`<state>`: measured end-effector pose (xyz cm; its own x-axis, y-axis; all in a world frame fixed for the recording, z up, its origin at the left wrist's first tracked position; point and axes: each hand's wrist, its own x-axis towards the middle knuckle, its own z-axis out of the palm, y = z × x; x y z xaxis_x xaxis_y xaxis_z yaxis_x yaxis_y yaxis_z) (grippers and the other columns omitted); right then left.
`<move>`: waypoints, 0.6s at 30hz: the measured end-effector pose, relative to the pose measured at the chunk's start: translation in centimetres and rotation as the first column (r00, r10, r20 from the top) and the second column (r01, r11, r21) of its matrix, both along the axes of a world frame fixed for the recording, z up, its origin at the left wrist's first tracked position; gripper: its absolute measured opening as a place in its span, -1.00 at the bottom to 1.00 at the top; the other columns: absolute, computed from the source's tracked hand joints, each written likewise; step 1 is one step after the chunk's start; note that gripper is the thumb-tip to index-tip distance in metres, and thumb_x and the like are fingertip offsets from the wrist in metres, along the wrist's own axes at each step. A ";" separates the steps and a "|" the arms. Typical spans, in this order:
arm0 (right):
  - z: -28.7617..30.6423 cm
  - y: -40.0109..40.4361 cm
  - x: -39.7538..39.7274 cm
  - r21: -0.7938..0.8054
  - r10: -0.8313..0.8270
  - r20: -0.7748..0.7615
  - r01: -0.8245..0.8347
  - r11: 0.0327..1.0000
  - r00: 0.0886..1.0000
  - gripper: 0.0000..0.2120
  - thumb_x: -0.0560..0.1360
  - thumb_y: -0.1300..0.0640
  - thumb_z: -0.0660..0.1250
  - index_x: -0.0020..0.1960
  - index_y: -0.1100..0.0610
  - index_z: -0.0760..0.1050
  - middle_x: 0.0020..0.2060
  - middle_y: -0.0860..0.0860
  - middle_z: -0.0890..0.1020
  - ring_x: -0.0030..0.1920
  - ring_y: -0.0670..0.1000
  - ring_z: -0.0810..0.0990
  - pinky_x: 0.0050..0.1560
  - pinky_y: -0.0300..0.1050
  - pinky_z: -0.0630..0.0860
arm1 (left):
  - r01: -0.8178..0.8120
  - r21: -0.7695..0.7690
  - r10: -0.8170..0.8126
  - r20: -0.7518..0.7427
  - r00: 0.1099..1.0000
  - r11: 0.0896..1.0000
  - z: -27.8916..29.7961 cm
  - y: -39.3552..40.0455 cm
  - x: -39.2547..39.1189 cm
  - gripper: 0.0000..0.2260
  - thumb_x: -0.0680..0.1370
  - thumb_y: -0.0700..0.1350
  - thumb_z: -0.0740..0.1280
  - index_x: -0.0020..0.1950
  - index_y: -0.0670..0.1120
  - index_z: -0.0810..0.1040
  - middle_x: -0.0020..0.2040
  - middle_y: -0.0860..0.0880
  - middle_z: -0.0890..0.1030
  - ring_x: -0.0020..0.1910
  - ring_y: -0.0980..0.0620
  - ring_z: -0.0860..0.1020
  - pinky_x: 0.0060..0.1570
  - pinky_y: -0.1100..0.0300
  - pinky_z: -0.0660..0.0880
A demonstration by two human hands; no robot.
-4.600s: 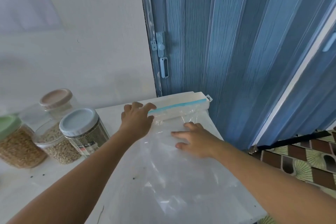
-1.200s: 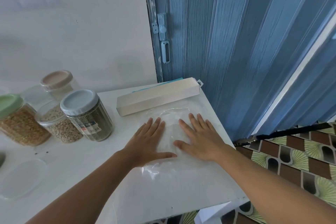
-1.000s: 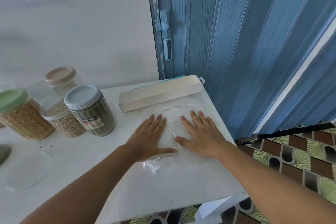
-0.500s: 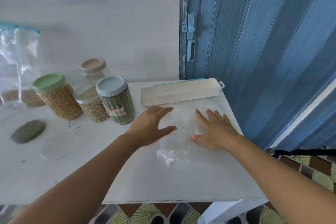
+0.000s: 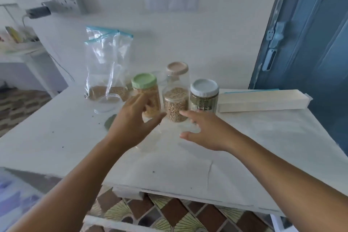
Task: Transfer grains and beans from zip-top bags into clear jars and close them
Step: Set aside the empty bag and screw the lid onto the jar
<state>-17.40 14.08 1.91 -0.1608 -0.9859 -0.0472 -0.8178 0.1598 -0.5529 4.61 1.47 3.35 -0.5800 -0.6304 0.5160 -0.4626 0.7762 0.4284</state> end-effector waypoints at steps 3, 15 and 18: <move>-0.1 -3.8 4.8 0.003 0.016 -0.040 -0.015 1.000 0.999 -0.26 0.52 -0.36 0.34 0.62 -0.29 0.15 0.54 -0.10 0.38 0.50 -0.04 0.38 0.44 0.04 0.40 | -0.055 -0.087 0.053 -0.024 0.998 0.995 0.6 -3.4 5.3 -0.45 0.54 0.20 0.48 0.47 0.03 0.48 0.11 0.08 0.57 0.11 0.05 0.44 0.16 -0.01 0.50; -4.5 -11.7 12.4 0.278 -0.047 -0.069 0.064 0.958 0.997 -0.01 0.39 -0.39 0.46 0.65 -0.27 0.01 0.56 0.17 0.20 0.53 0.24 0.27 0.44 0.13 0.38 | -0.115 0.437 0.080 0.098 0.992 0.892 -2.2 -15.9 12.0 0.02 0.35 0.31 0.59 0.68 0.22 0.11 0.62 -0.06 0.29 0.59 -0.09 0.27 0.49 -0.06 0.27; -5.5 -12.2 12.9 0.291 -0.050 -0.102 0.078 0.954 0.994 0.06 0.36 -0.40 0.48 0.65 -0.28 -0.07 0.53 0.15 0.25 0.50 0.23 0.28 0.41 0.13 0.40 | -0.112 0.476 0.090 0.070 0.994 0.872 -3.4 -17.3 11.9 0.09 0.36 0.21 0.65 0.70 0.18 0.04 0.64 -0.02 0.28 0.59 -0.08 0.28 0.47 -0.02 0.31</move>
